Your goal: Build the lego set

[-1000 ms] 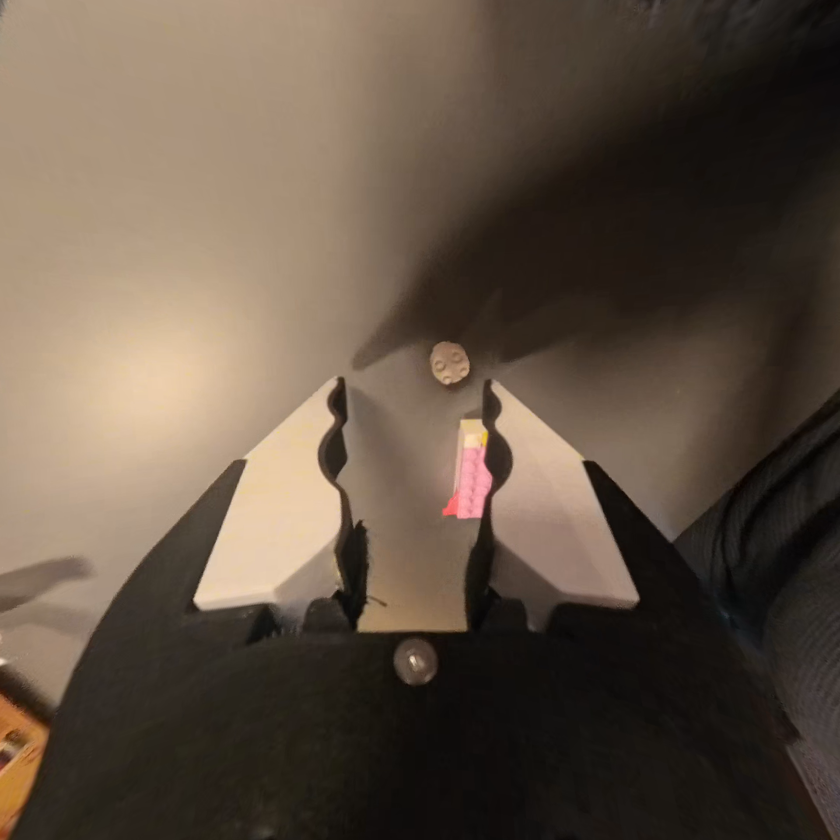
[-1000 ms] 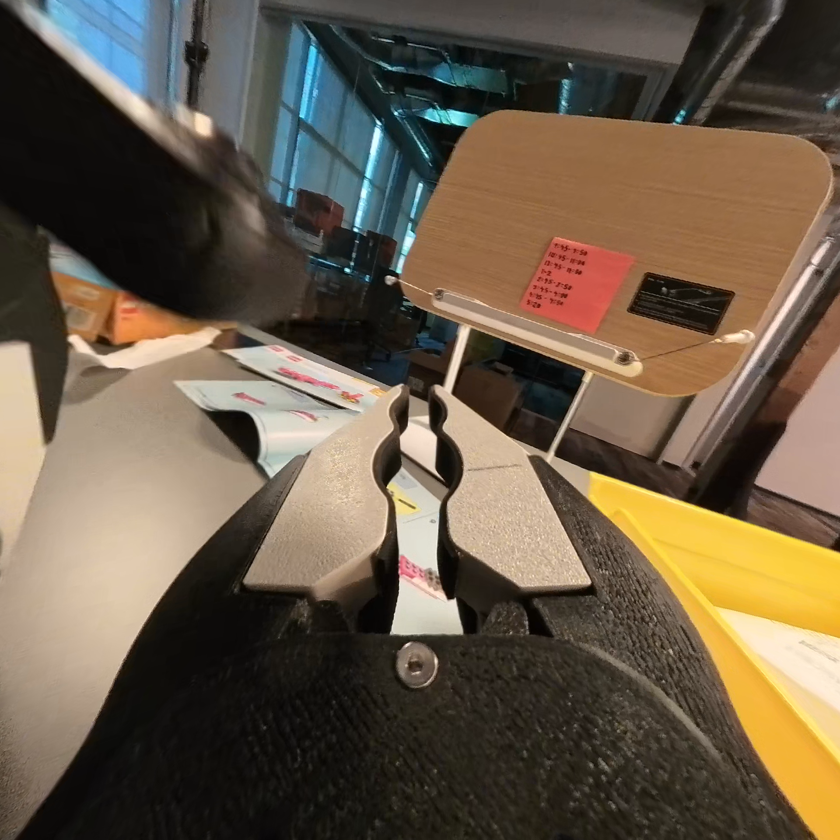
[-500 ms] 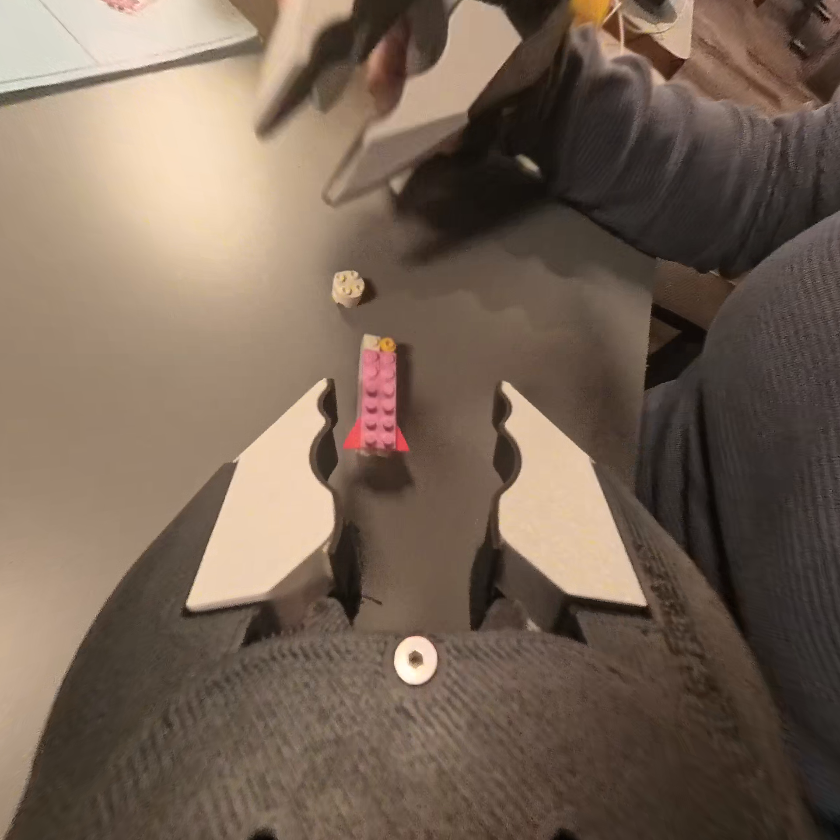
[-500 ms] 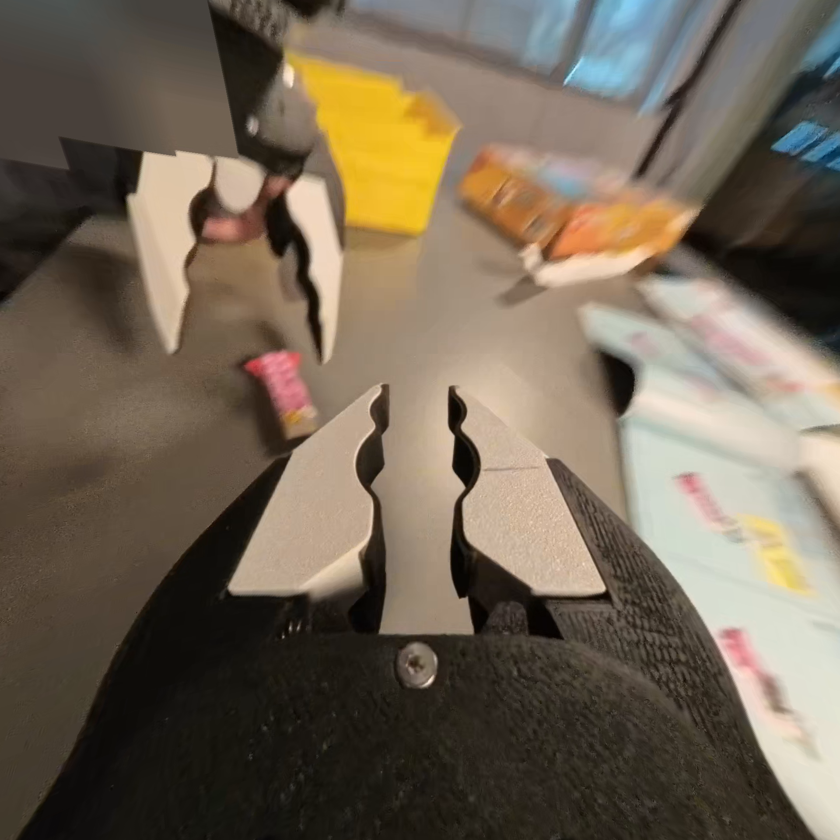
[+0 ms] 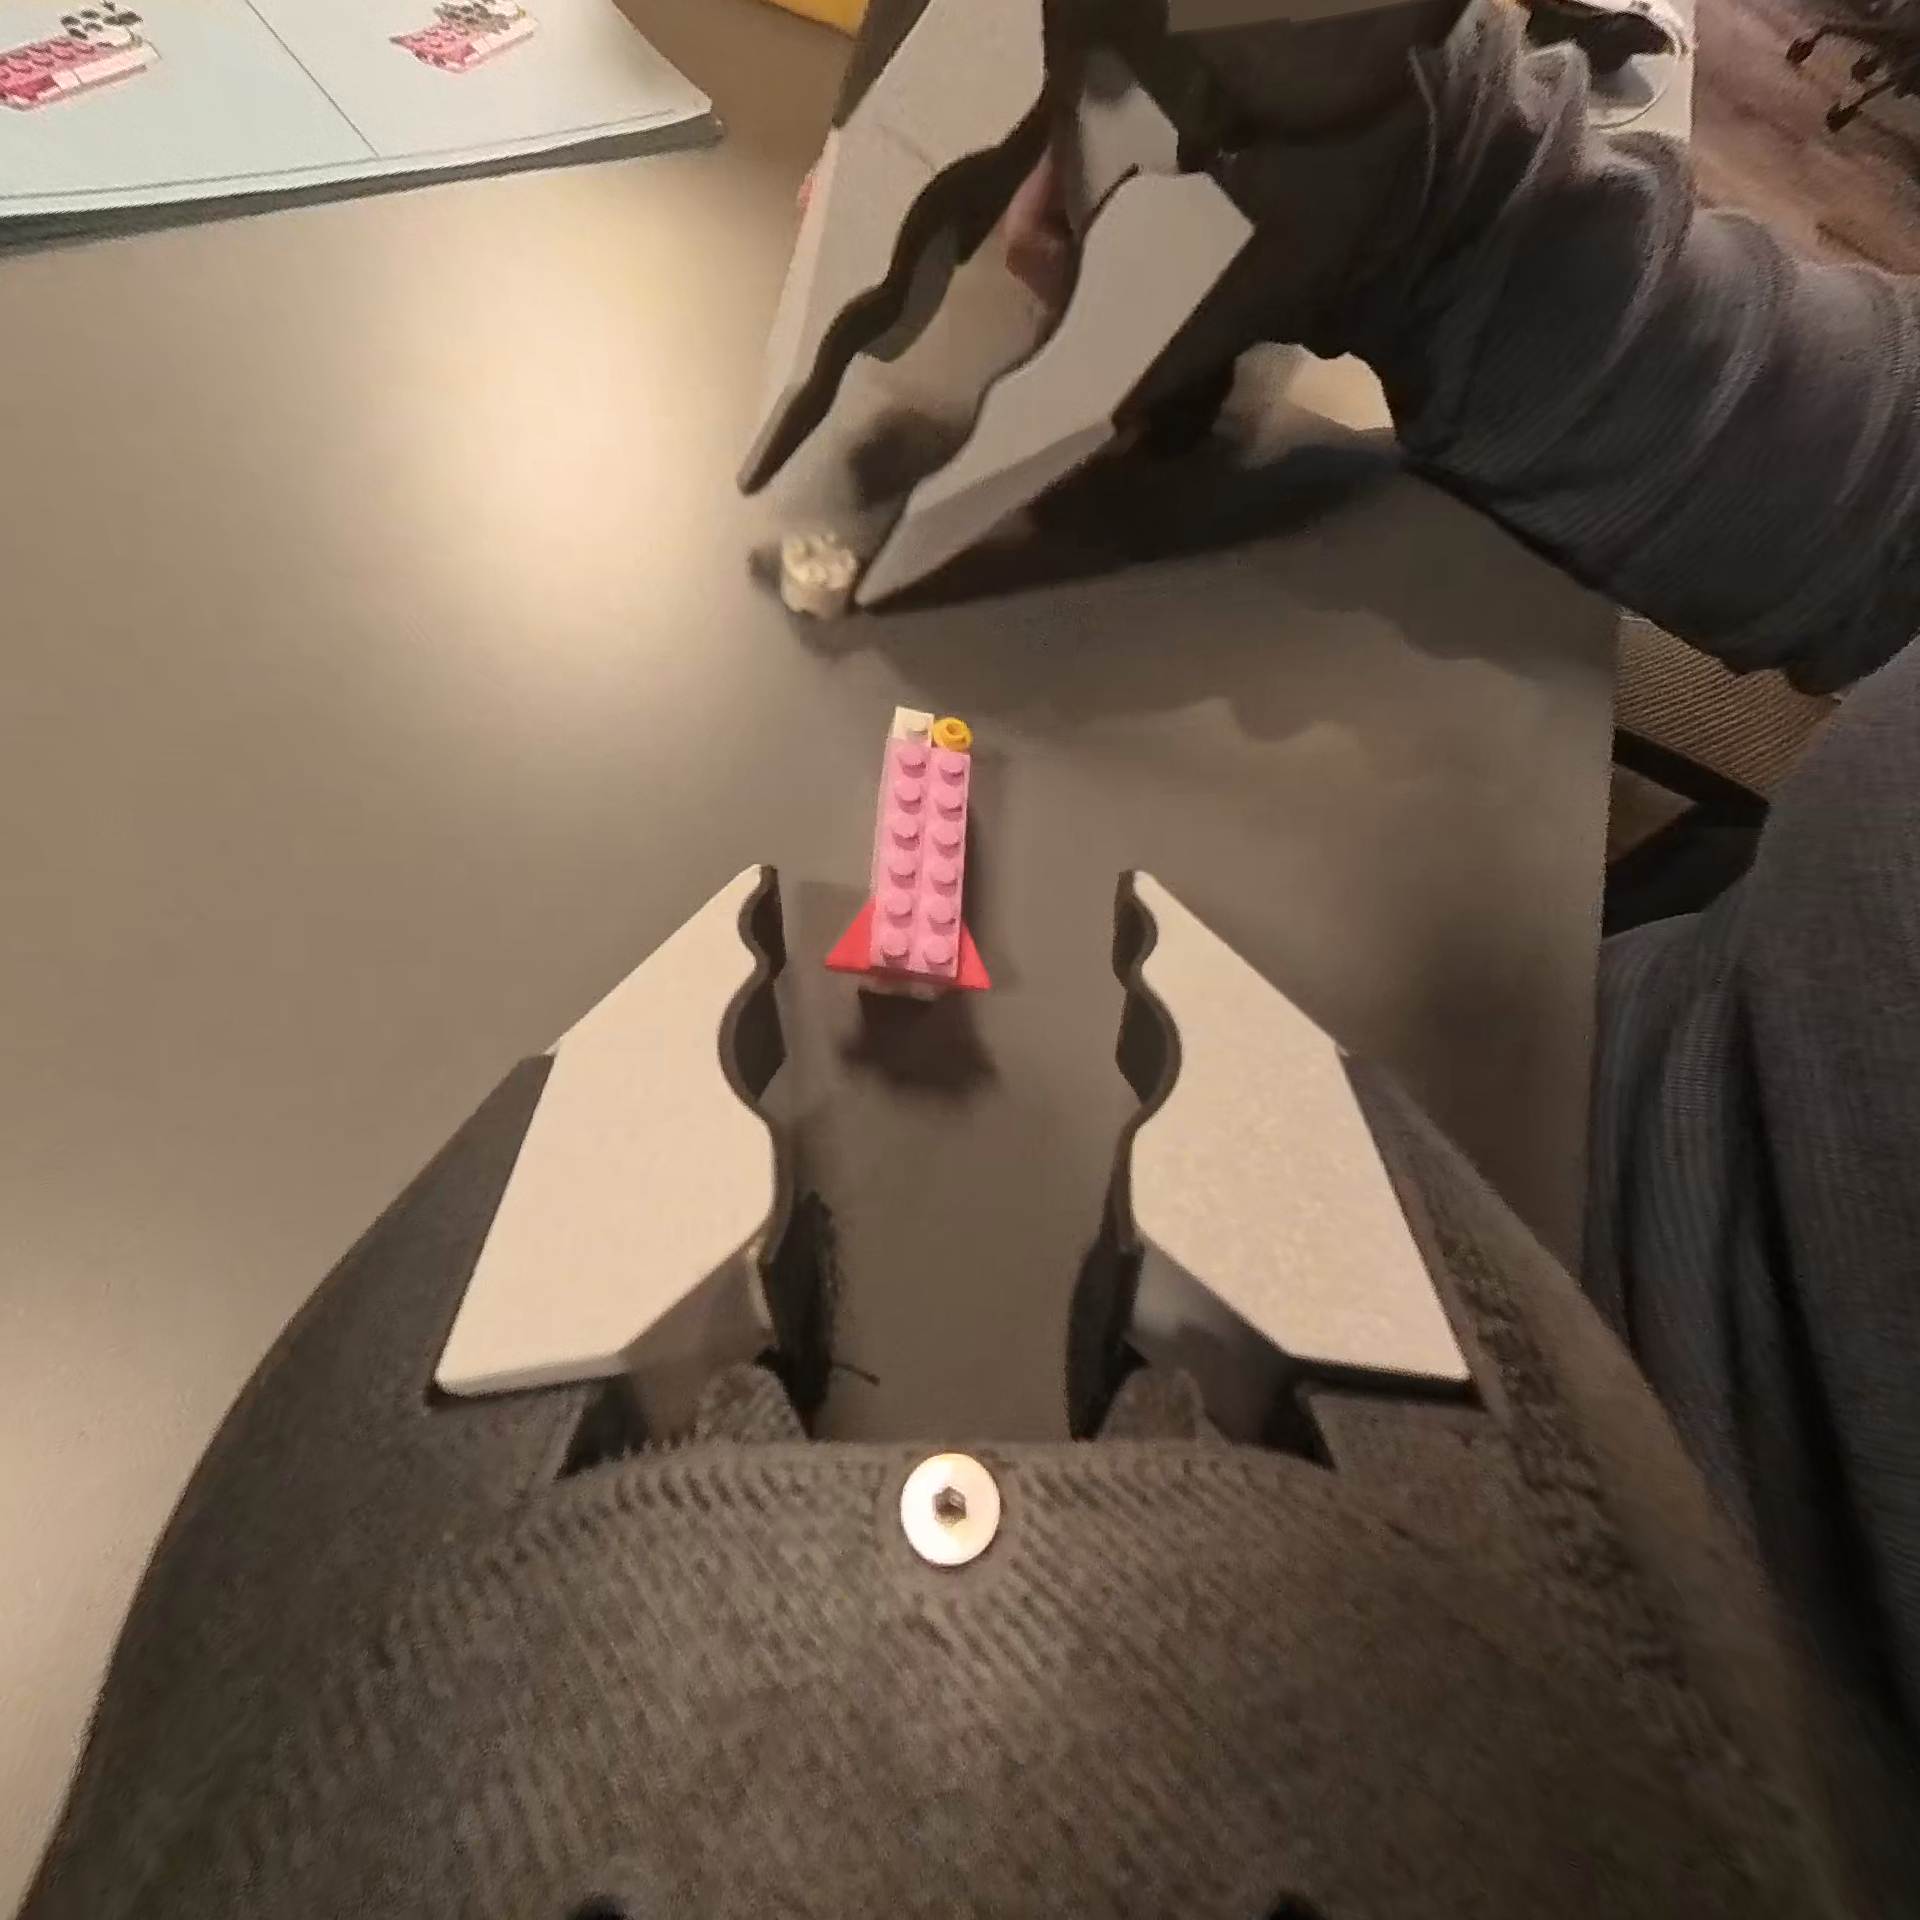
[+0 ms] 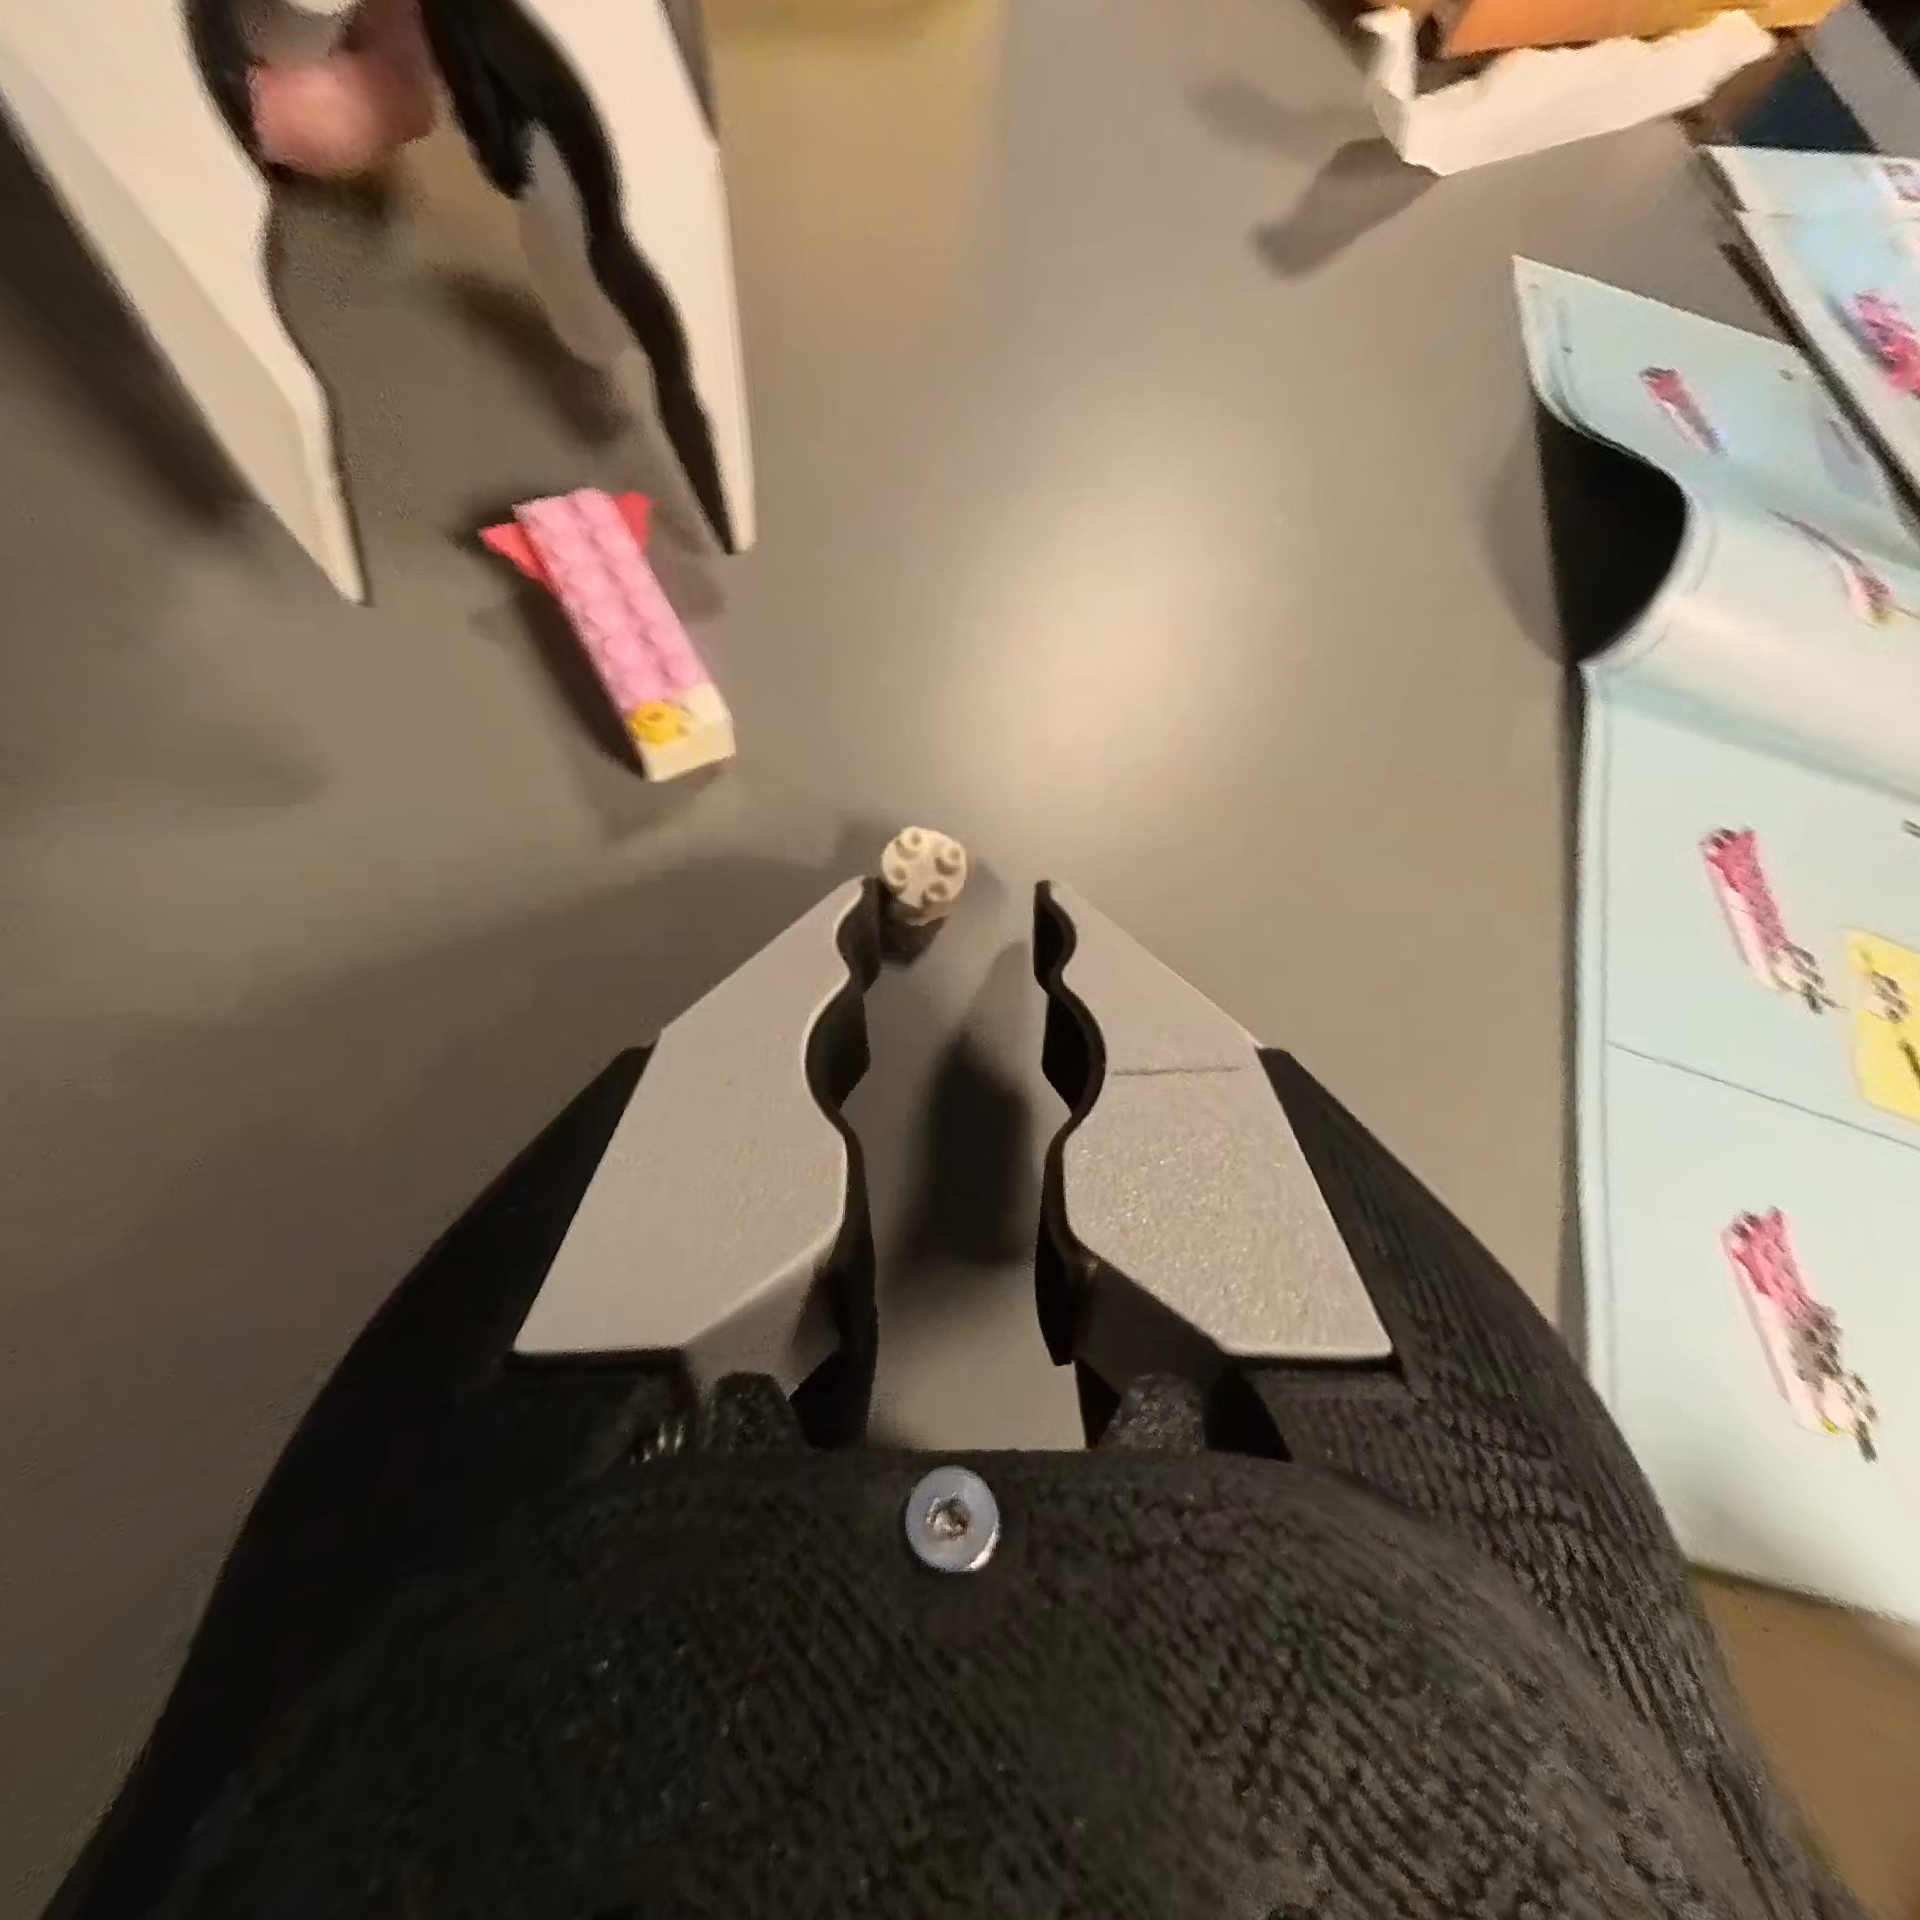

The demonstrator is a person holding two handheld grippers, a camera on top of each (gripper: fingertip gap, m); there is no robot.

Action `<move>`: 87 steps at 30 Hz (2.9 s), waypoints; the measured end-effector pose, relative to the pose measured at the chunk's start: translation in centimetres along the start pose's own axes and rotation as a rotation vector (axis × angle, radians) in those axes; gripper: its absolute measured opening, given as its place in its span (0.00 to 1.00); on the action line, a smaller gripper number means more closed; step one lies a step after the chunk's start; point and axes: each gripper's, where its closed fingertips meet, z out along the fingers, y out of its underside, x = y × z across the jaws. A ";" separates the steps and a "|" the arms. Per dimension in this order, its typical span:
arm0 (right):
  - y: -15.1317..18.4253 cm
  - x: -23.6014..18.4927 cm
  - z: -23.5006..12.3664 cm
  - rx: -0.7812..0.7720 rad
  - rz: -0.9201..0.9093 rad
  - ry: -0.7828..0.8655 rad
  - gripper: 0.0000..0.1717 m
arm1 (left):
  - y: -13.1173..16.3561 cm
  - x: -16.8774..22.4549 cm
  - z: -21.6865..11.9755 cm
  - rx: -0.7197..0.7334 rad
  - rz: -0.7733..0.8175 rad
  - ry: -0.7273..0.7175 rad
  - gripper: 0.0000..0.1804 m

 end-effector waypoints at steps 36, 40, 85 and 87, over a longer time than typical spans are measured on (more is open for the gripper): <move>-6.4 -0.4 -3.3 0.490 0.030 -0.095 0.08 | -3.1 0.3 -6.3 0.344 -0.004 -0.024 0.36; -6.3 -0.4 -3.0 0.472 0.000 -0.054 0.08 | -4.7 3.4 -11.6 0.377 0.035 -0.030 0.35; -7.0 9.0 -5.2 0.550 0.027 0.691 0.08 | 17.3 -9.2 -32.8 -0.514 -0.420 -0.498 0.25; -7.0 9.1 -5.1 0.549 0.033 0.688 0.08 | 17.7 -8.6 -32.4 -0.561 -0.389 -0.464 0.26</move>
